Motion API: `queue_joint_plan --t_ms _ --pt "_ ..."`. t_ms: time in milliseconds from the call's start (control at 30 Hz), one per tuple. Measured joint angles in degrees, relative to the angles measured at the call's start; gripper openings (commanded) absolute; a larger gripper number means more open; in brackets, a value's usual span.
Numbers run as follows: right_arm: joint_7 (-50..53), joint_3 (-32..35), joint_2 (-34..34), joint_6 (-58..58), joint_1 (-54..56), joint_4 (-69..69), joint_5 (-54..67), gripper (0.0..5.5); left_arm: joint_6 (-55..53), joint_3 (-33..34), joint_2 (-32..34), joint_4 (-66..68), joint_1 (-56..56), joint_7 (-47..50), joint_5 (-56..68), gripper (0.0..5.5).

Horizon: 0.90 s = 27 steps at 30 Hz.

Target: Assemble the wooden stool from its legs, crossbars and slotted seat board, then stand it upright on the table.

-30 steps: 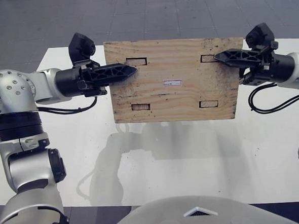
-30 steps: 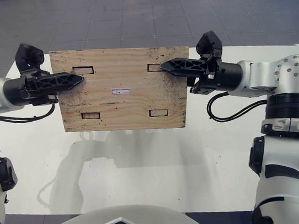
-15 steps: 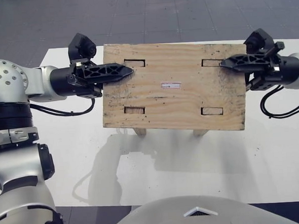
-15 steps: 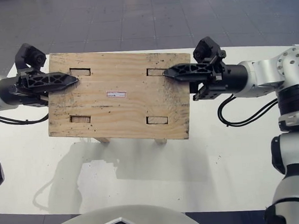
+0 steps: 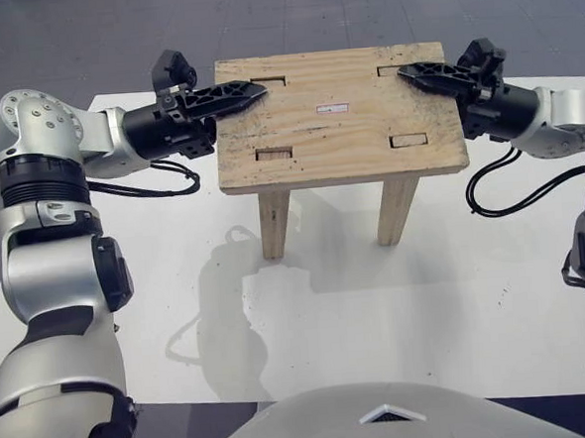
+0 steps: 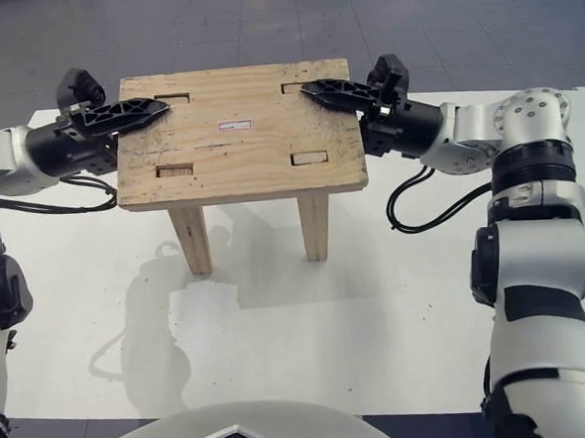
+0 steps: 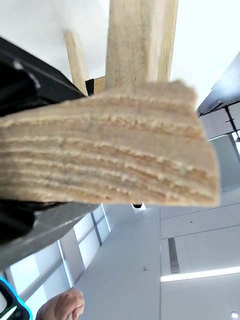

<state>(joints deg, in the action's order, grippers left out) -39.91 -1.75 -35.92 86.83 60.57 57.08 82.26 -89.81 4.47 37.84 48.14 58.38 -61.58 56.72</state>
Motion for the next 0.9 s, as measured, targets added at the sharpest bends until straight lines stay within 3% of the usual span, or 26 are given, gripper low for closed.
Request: queue_joint_plan --t_ms 167,533,633,900 --pt "-5.65 1.71 3.76 -5.57 3.07 4.82 -14.45 2.73 13.97 2.45 -3.71 11.96 3.12 -1.92 -8.33 2.82" --pt "-16.84 5.39 2.94 -7.86 4.02 7.86 -32.49 4.82 15.47 2.45 -1.20 14.65 4.09 -11.93 -17.46 4.57" --pt "-18.46 7.12 1.96 -8.49 4.37 8.40 -35.52 5.42 15.65 3.05 -0.60 14.64 4.09 -13.53 -18.30 4.60" --pt "-20.60 12.83 1.96 -7.67 8.55 7.57 -38.26 5.47 16.66 8.25 0.03 14.31 3.59 -13.92 -18.74 4.60"
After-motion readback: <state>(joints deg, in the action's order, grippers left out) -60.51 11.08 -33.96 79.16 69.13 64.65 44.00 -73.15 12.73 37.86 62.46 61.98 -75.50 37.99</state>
